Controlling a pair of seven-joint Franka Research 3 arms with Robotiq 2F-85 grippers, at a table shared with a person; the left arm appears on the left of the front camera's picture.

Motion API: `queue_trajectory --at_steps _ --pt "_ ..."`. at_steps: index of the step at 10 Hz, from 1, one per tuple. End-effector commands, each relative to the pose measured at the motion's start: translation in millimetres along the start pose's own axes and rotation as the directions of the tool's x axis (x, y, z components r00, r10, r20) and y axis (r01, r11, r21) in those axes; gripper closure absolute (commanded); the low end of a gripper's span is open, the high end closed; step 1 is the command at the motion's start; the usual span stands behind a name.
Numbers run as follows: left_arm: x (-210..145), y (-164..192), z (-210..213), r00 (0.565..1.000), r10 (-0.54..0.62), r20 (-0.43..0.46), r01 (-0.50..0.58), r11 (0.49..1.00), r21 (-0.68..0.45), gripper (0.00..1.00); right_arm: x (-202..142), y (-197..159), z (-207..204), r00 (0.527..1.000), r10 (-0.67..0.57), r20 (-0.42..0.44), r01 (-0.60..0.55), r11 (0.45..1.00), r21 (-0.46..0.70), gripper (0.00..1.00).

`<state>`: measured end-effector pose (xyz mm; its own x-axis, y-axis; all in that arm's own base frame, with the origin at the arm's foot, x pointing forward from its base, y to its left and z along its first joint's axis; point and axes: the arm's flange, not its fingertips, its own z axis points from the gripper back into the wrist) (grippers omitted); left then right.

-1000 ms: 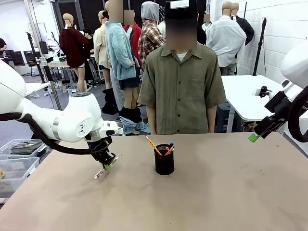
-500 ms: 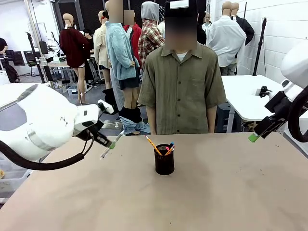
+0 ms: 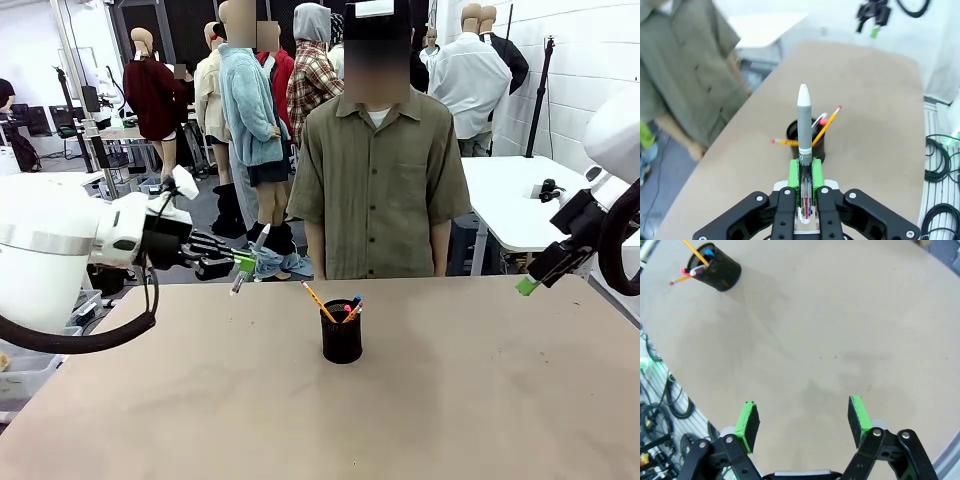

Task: Place the pens into the pen holder.
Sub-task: Pick up a writing instrument from the table and place it into the Pen holder.

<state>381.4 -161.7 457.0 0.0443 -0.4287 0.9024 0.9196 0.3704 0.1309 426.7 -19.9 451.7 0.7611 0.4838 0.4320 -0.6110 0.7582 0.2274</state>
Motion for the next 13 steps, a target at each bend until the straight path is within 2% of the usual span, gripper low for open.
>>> queue_trajectory --at_steps 1,5,6,8,9,11,13 --pt "-36 9 -40 0.989 -0.033 0.145 0.045 0.996 -0.078 1.0 -1 -1 -3 1.0 0.014 0.004 -0.014 1.0 0.003 0.12" --pt "-11 12 -92 0.963 -0.001 0.268 0.036 0.991 -0.128 1.0 -1 -1 -3 1.0 0.014 0.004 -0.014 1.0 0.003 0.12" --pt "-6 18 -109 0.961 0.022 0.277 0.019 0.99 -0.143 1.0 -1 -1 -3 1.0 0.014 0.004 -0.014 1.0 0.003 0.12" --pt "-6 25 -124 0.982 0.023 0.19 0.0 0.993 -0.122 1.0 -1 -1 -3 1.0 0.014 0.004 -0.014 1.0 0.003 0.12" --pt "-11 12 -115 0.963 0.032 0.266 0.015 0.985 -0.174 1.0 -1 -1 -3 1.0 0.014 0.004 -0.014 1.0 0.003 0.12" --pt "-9 20 -124 0.97 0.02 0.241 0.018 0.988 -0.154 1.0 -1 -1 -3 1.0 0.014 0.004 -0.014 1.0 0.003 0.12" --pt "-15 19 -135 0.96 0.015 0.281 0.047 0.976 -0.215 1.0 -1 -1 -3 1.0 0.014 0.004 -0.014 1.0 0.003 0.12"
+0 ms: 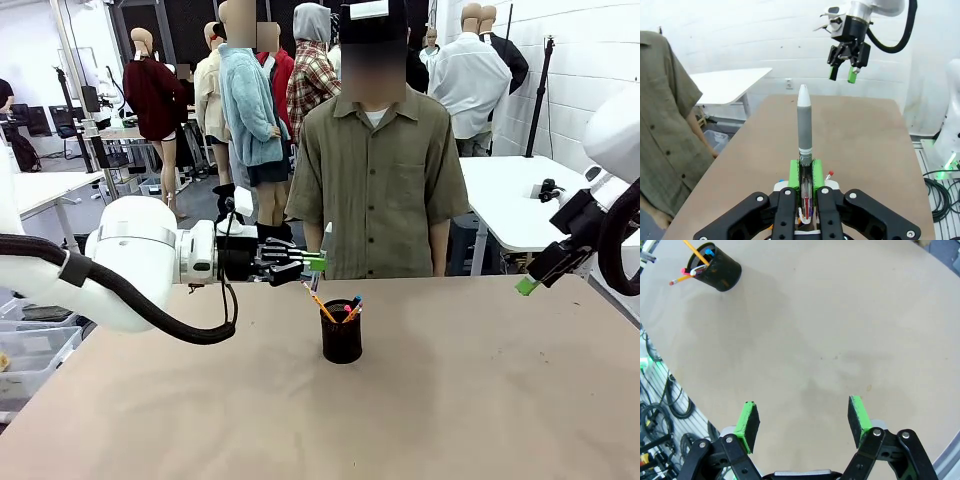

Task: Place the pens into the pen holder.
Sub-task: Pick up a writing instrument from the table and place it into the Pen holder.

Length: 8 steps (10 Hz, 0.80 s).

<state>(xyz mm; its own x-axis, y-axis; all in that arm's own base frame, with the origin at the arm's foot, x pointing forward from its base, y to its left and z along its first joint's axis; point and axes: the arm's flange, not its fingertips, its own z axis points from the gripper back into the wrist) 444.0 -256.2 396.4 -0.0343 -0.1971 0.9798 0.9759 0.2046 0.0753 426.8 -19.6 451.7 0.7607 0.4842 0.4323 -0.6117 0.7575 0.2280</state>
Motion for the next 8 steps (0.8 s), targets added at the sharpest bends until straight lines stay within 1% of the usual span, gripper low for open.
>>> queue_trajectory --at_steps 1,3,4,6,8 --pt "-9 11 -16 0.999 -0.018 0.049 0.019 0.999 -0.037 1.0 -1 -1 -2 1.0 0.013 0.004 -0.013 1.0 0.002 0.12" --pt "-16 22 -34 0.997 -0.011 0.077 0.015 0.998 -0.053 1.0 -1 -1 -2 1.0 0.013 0.004 -0.013 1.0 0.002 0.12" --pt "-22 28 -41 0.997 -0.013 0.072 0.015 0.999 -0.032 1.0 -1 -1 -2 1.0 0.013 0.004 -0.013 1.0 0.002 0.12" --pt "-38 36 -55 0.998 0.041 0.051 -0.038 0.997 -0.068 1.0 -1 -1 -2 1.0 0.013 0.004 -0.013 1.0 0.002 0.12" --pt "-50 37 -59 0.997 0.062 0.042 -0.059 0.996 -0.066 1.0 -1 -1 -2 1.0 0.013 0.004 -0.013 1.0 0.002 0.12"
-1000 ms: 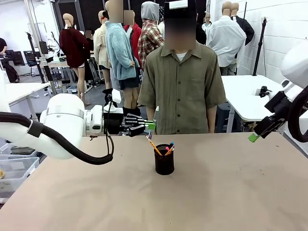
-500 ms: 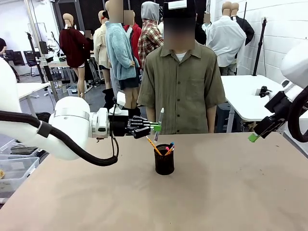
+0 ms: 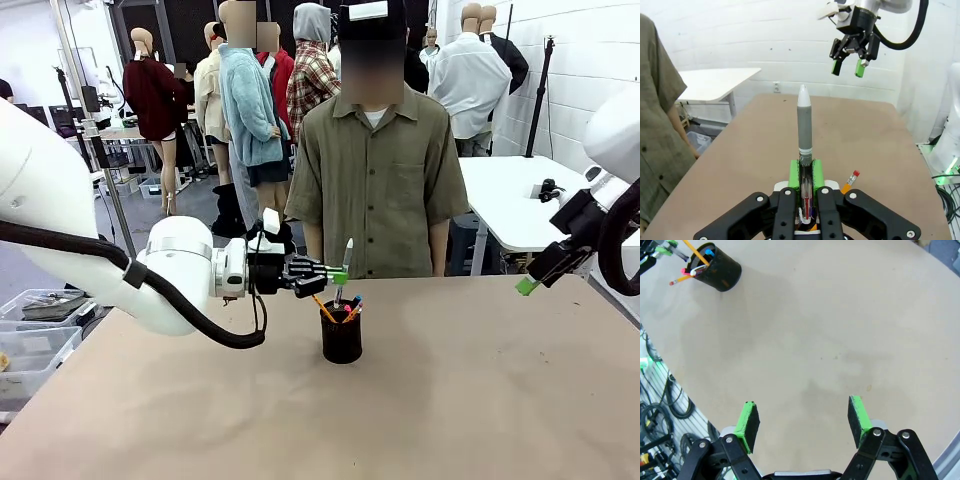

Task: Place the pens into the pen holder.
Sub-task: Pick up a writing instrument from the table and place it into the Pen holder.

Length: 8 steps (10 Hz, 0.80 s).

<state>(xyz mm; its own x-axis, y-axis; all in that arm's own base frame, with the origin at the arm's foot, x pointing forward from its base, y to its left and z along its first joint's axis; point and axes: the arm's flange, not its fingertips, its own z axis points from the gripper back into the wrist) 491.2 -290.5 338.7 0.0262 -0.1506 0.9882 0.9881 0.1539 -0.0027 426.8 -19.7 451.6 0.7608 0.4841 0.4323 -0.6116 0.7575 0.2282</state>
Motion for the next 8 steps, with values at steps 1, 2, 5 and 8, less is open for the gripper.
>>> queue_trajectory --at_steps 1,2,5,8 --pt "-4 3 -4 1.0 -0.002 0.008 0.002 1.0 -0.002 1.0 -1 -1 -2 1.0 0.013 0.004 -0.013 1.0 0.002 0.12" --pt "-9 4 -5 1.0 0.006 0.003 -0.006 1.0 0.004 1.0 -1 -1 -2 1.0 0.013 0.004 -0.013 1.0 0.002 0.12" --pt "-21 5 -6 1.0 0.02 -0.02 -0.02 1.0 0.008 1.0 -1 -1 -2 1.0 0.013 0.004 -0.013 1.0 0.002 0.12" --pt "-27 6 -11 0.999 0.012 -0.045 -0.012 1.0 0.003 1.0 -1 -1 -2 1.0 0.013 0.004 -0.013 1.0 0.002 0.12"
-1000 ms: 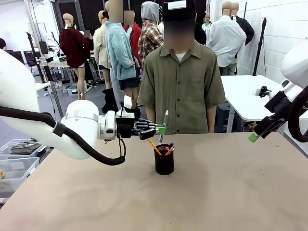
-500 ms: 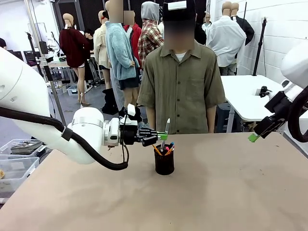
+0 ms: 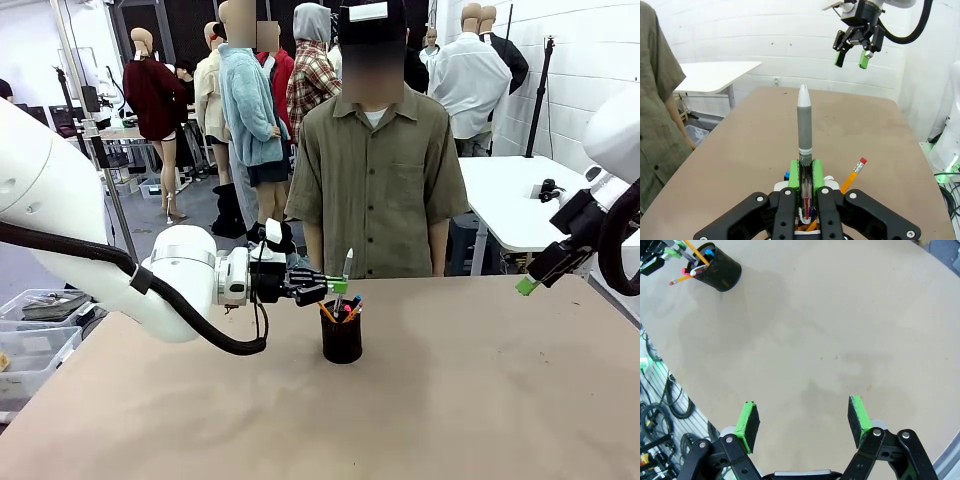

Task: Place the pens into the pen holder.
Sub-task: Pick up a writing instrument from the table and place it into the Pen holder.

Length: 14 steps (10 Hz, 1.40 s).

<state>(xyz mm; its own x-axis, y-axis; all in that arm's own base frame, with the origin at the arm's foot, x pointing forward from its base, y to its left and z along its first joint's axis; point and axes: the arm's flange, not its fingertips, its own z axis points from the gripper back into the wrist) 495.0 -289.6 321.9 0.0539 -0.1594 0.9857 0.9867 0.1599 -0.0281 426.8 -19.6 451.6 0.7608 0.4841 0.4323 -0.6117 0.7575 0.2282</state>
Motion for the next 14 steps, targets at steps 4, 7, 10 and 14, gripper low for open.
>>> queue_trajectory --at_steps 4,7,10,14 --pt "-9 0 -9 0.998 -0.049 -0.047 0.049 0.999 0.002 0.77 -1 -1 -2 1.0 0.013 0.004 -0.013 1.0 0.002 0.12" --pt "-6 -5 -6 0.996 -0.079 -0.043 0.079 0.997 0.002 0.37 -1 -1 -2 1.0 0.013 0.004 -0.013 1.0 0.002 0.12" --pt "15 -18 12 0.991 -0.133 0.017 0.132 0.991 0.015 0.37 -1 -1 -2 1.0 0.013 0.004 -0.013 1.0 0.002 0.12" --pt "65 -25 61 0.988 -0.154 0.032 0.152 0.987 0.06 0.37 -1 -1 -2 1.0 0.013 0.004 -0.013 1.0 0.002 0.12"
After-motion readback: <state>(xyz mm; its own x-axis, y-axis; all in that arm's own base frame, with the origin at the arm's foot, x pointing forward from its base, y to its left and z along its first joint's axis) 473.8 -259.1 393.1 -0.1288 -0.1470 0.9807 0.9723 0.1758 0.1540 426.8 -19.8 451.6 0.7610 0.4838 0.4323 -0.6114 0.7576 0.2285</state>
